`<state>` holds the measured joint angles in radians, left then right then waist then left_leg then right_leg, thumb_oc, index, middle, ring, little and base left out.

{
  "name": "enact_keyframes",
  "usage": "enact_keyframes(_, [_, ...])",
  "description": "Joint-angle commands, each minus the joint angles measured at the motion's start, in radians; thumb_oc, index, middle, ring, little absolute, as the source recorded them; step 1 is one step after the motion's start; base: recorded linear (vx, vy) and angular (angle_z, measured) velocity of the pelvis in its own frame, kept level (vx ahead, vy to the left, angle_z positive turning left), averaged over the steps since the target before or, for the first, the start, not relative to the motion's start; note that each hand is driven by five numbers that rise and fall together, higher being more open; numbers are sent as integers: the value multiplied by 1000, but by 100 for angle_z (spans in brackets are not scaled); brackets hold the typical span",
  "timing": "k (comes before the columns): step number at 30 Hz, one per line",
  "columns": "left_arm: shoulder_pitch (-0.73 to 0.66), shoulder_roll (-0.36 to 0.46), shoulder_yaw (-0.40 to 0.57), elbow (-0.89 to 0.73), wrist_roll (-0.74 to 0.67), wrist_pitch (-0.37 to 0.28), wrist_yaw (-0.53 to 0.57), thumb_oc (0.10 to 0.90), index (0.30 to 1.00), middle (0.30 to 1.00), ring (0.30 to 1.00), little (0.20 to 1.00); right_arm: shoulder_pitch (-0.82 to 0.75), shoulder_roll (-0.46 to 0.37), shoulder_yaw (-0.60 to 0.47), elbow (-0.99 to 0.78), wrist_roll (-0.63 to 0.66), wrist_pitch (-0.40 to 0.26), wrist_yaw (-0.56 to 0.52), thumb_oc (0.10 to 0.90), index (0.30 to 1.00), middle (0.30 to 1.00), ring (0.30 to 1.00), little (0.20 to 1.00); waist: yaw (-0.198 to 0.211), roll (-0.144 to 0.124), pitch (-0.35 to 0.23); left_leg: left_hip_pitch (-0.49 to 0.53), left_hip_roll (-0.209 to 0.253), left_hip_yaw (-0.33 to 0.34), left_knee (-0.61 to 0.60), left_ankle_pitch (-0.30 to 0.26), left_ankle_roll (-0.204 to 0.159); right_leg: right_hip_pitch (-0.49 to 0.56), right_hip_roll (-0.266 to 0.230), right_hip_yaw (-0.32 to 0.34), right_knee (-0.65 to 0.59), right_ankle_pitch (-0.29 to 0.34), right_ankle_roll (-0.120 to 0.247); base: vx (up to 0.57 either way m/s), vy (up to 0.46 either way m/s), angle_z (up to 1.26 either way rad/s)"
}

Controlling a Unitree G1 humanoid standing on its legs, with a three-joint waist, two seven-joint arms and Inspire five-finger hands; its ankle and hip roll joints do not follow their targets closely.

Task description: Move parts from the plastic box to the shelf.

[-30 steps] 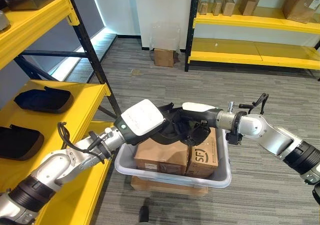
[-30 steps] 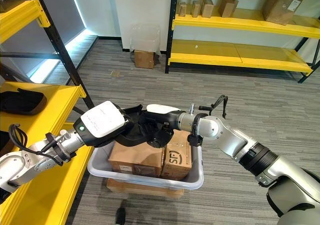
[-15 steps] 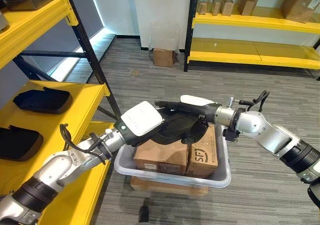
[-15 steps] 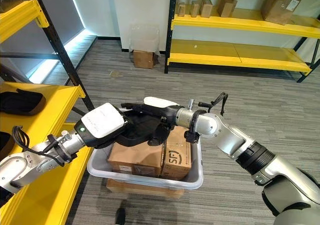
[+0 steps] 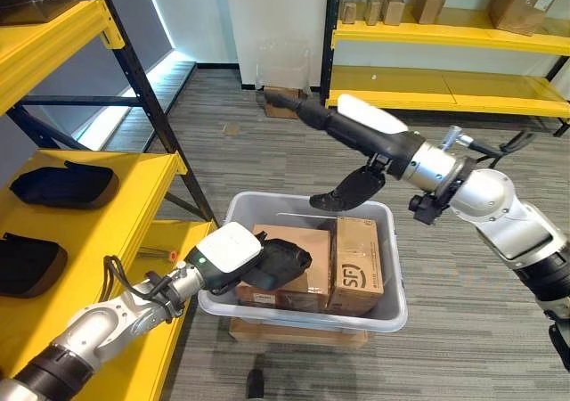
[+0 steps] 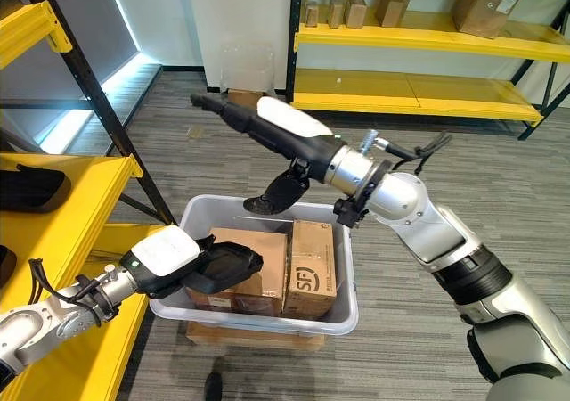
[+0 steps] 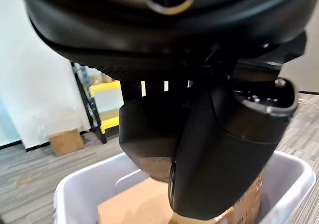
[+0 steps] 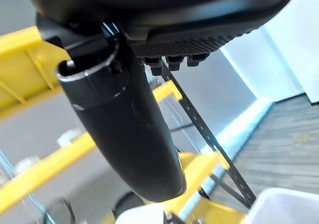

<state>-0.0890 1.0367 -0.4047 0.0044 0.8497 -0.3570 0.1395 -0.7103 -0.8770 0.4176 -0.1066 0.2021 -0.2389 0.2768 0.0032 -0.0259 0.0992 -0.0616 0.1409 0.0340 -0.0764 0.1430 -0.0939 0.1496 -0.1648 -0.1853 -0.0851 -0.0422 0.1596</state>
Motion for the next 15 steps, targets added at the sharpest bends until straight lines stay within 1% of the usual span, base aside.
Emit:
enact_keyframes(1, [-29,46,170,-18,-28,13,99,400,300,300,300,300,44,-41,-125,-87,157,-96,-53,900,1000,1000,1000,1000,-24,-67,-98,15,83,33,12,-68,-37,36,-27,18,26,-62,14,-1,5,-3])
enact_keyframes(4, [12,54,209,7,-34,16,102,400,300,300,300,300,129,-83,-196,-129,194,-112,-36,900,1000,1000,1000,1000,-35,-59,-98,16,81,35,12,-67,-37,33,-28,20,29,-62,16,1,0,-10])
enact_keyframes(5, [39,49,230,25,-39,18,107,400,300,300,300,300,197,-92,-242,-147,214,-115,-23,900,1000,1000,1000,1000,-39,-56,-100,17,80,38,12,-67,-37,32,-29,22,30,-61,17,1,4,-5])
enact_keyframes(6, [40,49,229,26,-38,17,109,400,300,300,300,300,203,-92,-247,-151,215,-115,-22,900,1000,1000,1000,1000,-38,-56,-101,17,80,38,12,-67,-37,32,-29,22,30,-61,17,0,0,0])
enact_keyframes(9, [88,43,281,28,-42,21,116,400,300,300,300,300,311,-98,-329,-171,236,-118,-15,900,1000,1000,1000,1000,-43,-50,-102,20,81,42,9,-66,-38,31,-29,23,28,-59,19,-3,-6,-5])
enact_keyframes(11, [119,35,323,13,-47,22,124,400,300,300,300,300,387,-85,-379,-174,243,-120,-15,900,1000,1000,1000,1000,-48,-44,-101,22,81,45,7,-65,-39,29,-31,24,27,-57,20,0,0,0])
enact_keyframes(13, [179,-2,413,-25,-72,22,143,400,300,300,300,300,506,-46,-455,-177,246,-118,-13,900,1000,1000,1000,1000,-50,-38,-104,23,82,49,4,-63,-41,28,-33,24,25,-55,21,-2,-9,-2])
enact_keyframes(14, [188,-1,419,-31,-73,21,141,400,300,300,300,300,512,-45,-459,-182,246,-118,-12,900,1000,1000,1000,1000,-50,-39,-105,23,82,49,4,-63,-41,28,-33,24,25,-56,21,-5,-30,-5])
enact_keyframes(15, [219,-49,483,-55,-113,21,157,400,300,300,300,300,575,-5,-492,-170,234,-118,-25,900,1000,1000,1000,1000,-50,-33,-105,23,81,49,4,-62,-41,28,-33,24,26,-57,20,0,-25,-7])
